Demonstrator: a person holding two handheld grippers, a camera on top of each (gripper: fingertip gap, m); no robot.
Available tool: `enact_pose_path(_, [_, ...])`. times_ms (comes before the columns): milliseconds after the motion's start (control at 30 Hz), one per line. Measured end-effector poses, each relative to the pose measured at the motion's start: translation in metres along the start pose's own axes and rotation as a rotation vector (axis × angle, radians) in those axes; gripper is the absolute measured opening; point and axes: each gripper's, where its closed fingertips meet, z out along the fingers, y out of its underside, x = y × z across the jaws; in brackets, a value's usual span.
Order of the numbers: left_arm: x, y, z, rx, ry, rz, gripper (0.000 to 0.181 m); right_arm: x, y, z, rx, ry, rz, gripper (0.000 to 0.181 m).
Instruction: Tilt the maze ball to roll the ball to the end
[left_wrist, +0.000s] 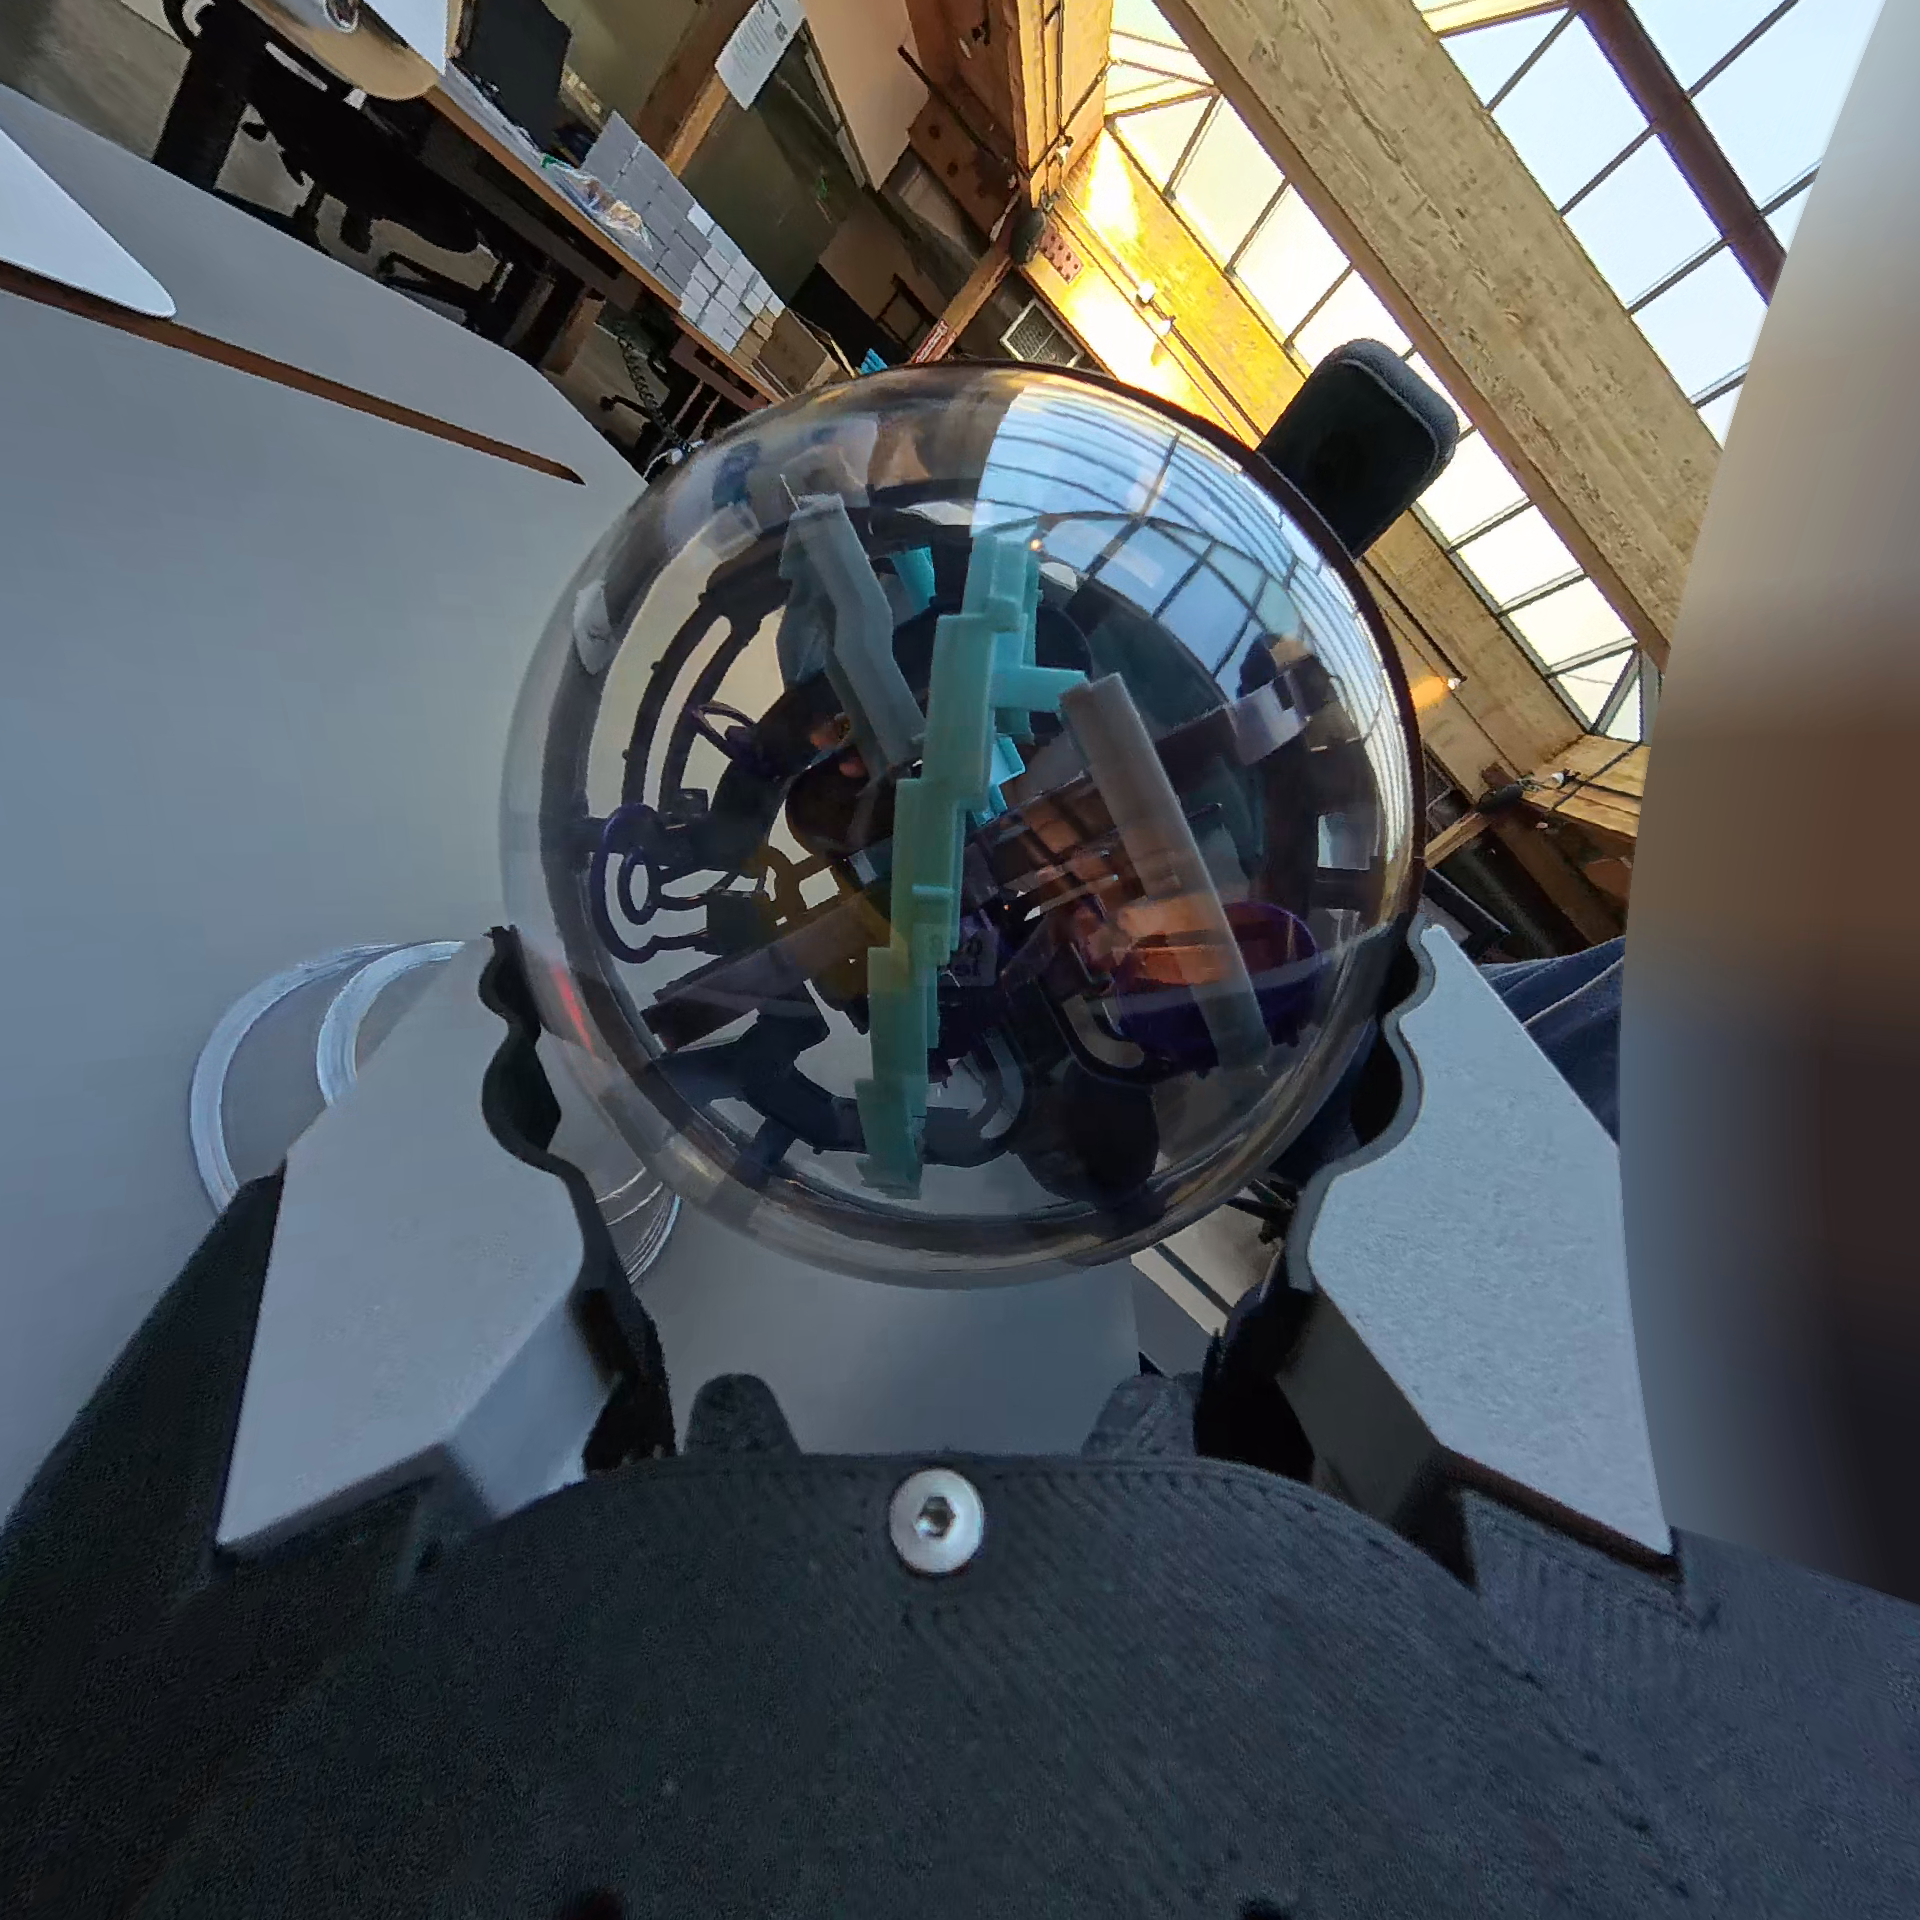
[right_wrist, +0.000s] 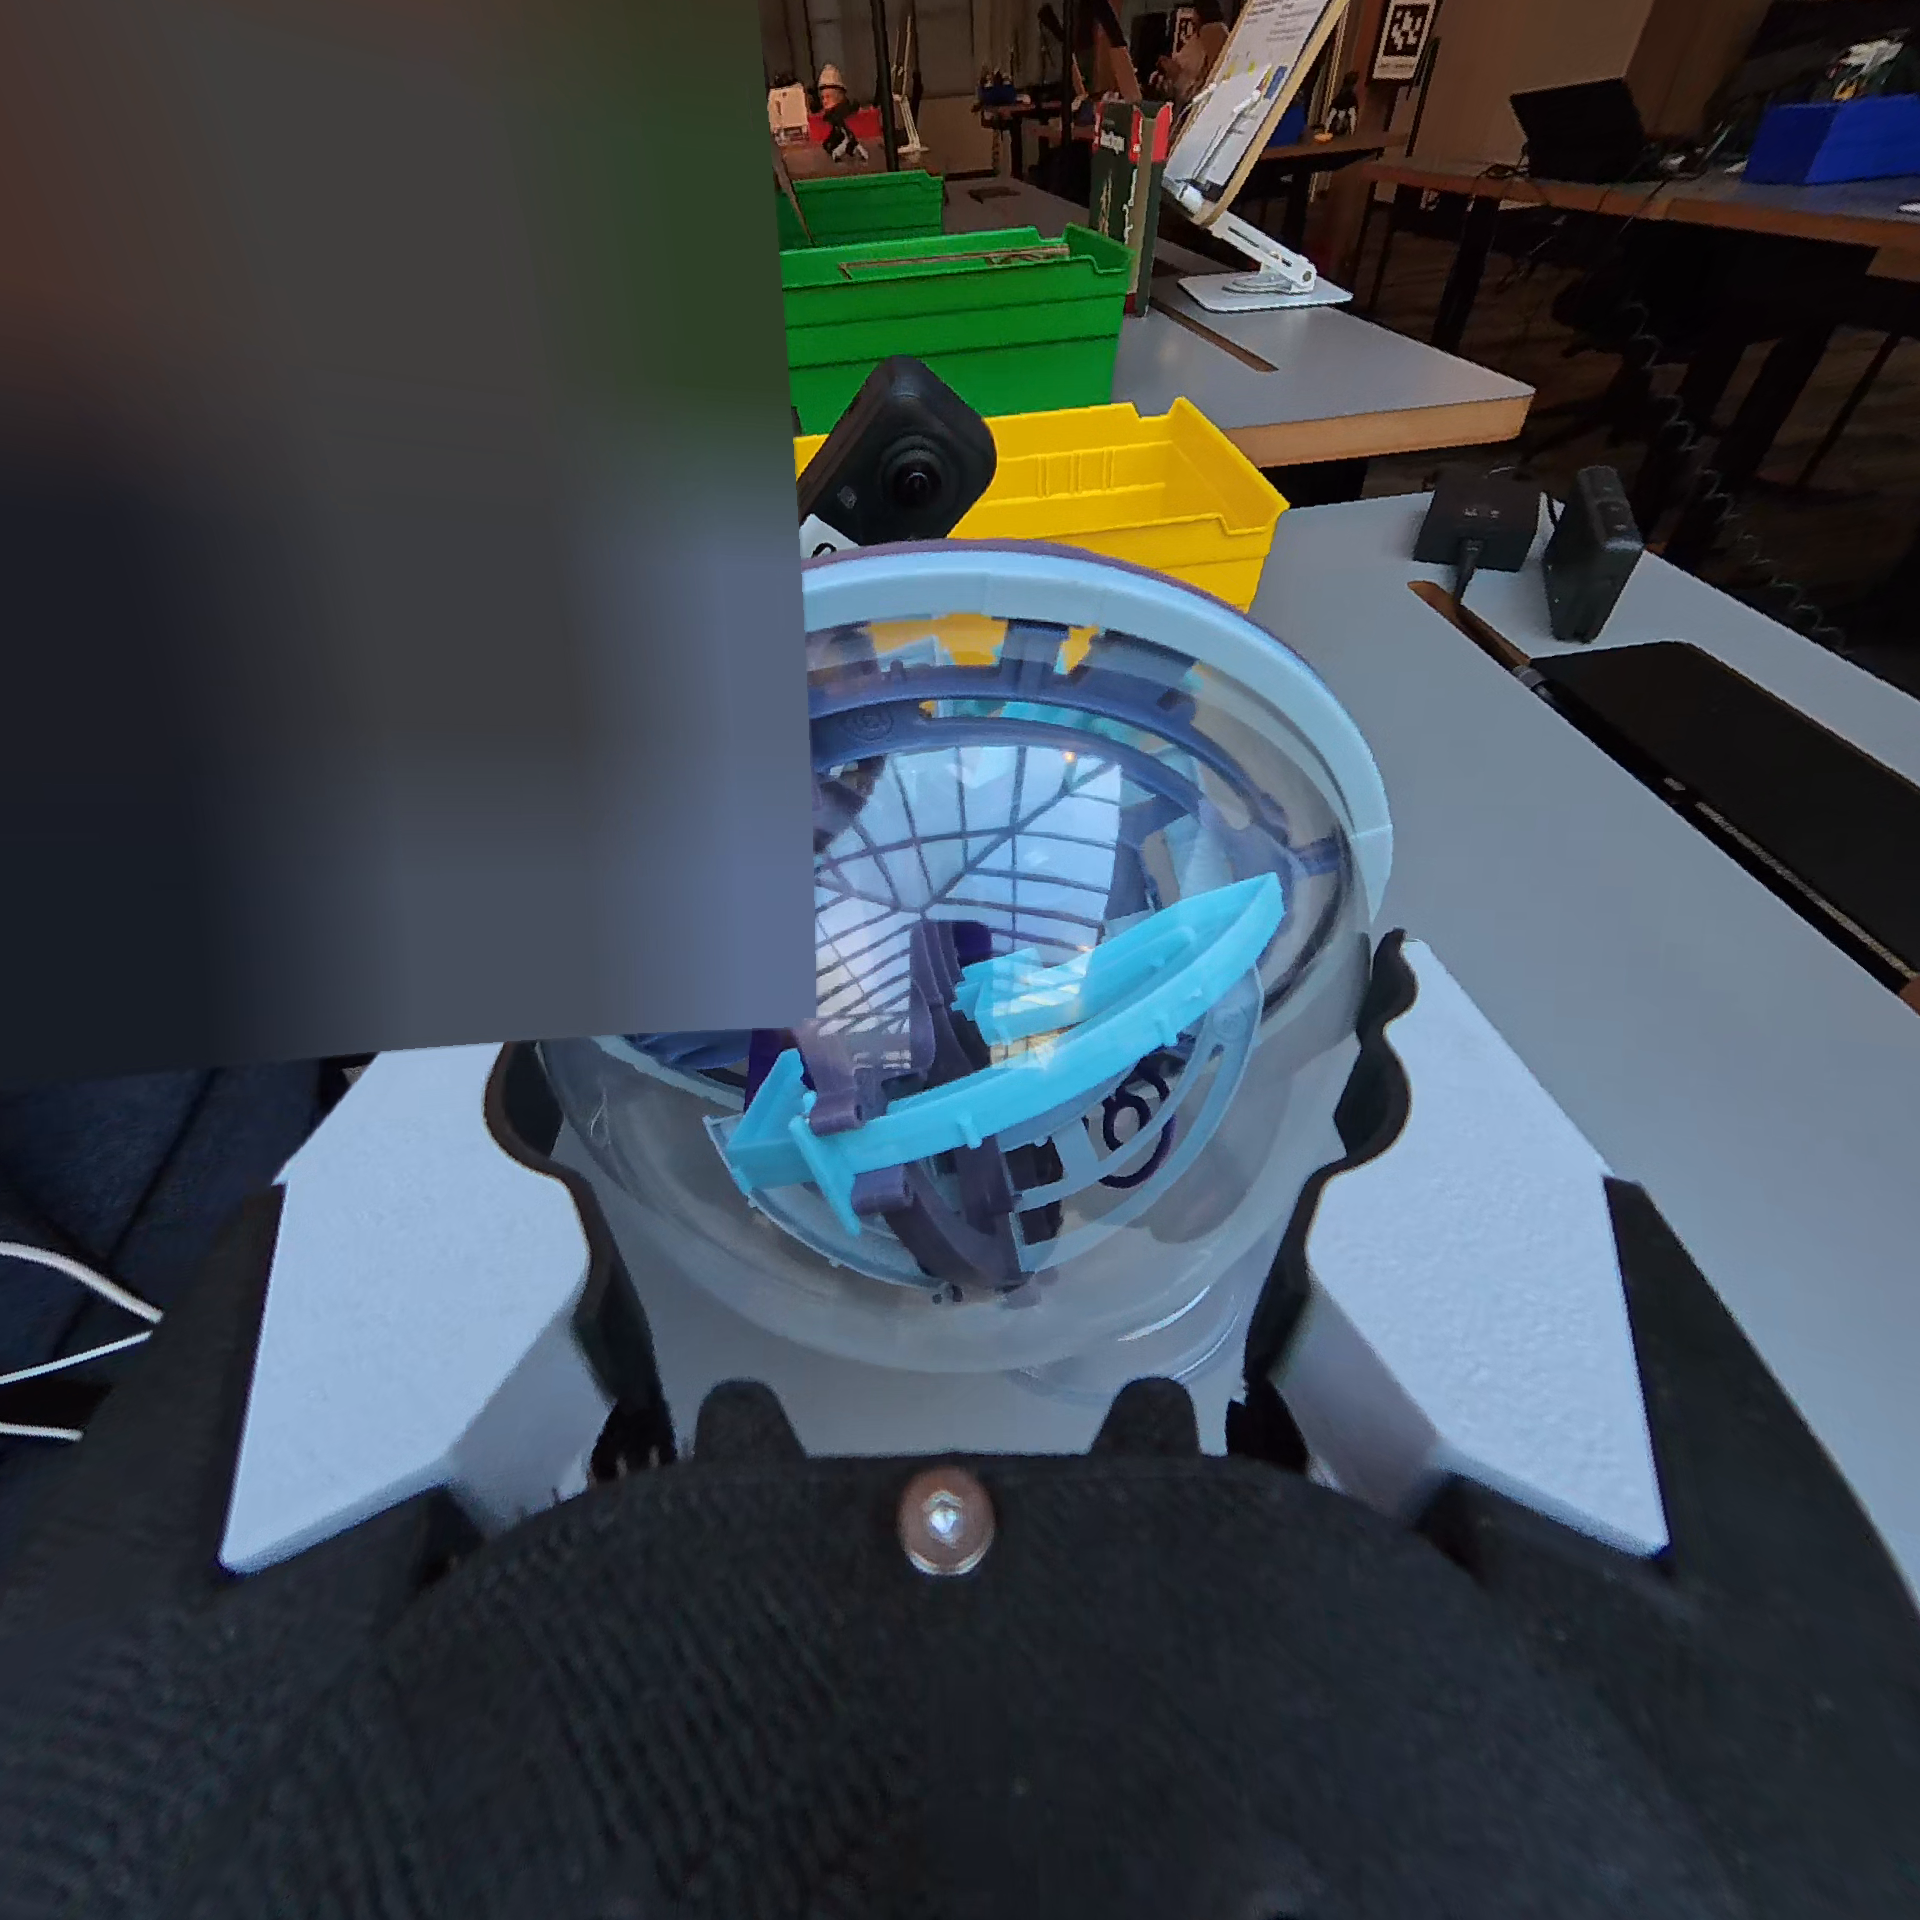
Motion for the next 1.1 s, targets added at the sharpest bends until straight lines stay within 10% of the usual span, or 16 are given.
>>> enact_pose_path(1100, [0.018, -0.005, -0.006, 0.021, 0.011, 0.296, 0.154, -0.017, -0.015, -0.003, 0.074, 0.042, -0.279, 0.154])
